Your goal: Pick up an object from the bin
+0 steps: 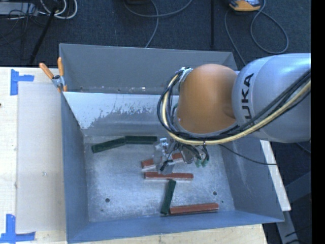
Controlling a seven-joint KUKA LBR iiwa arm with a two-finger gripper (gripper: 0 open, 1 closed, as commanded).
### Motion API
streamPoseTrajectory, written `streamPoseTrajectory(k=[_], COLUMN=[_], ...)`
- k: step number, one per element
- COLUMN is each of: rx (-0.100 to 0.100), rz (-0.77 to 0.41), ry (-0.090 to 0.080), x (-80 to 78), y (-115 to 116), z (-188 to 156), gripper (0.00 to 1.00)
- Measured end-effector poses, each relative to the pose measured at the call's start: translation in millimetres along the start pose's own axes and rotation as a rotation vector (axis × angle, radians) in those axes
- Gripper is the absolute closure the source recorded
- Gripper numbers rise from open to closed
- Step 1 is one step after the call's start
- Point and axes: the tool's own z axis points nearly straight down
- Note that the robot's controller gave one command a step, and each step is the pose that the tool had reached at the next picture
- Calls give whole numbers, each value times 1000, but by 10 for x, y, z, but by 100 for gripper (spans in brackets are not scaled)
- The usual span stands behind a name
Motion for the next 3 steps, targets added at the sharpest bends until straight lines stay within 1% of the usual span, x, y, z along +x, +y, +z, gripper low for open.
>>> streamPoseTrajectory(k=[1, 2, 3], rx=[-2, -3, -2], rz=[0, -61, -61], ry=[7, 3, -18], x=[13, 148, 76], y=[13, -577, -568], z=[44, 1155, 1063], gripper=[0, 0, 100])
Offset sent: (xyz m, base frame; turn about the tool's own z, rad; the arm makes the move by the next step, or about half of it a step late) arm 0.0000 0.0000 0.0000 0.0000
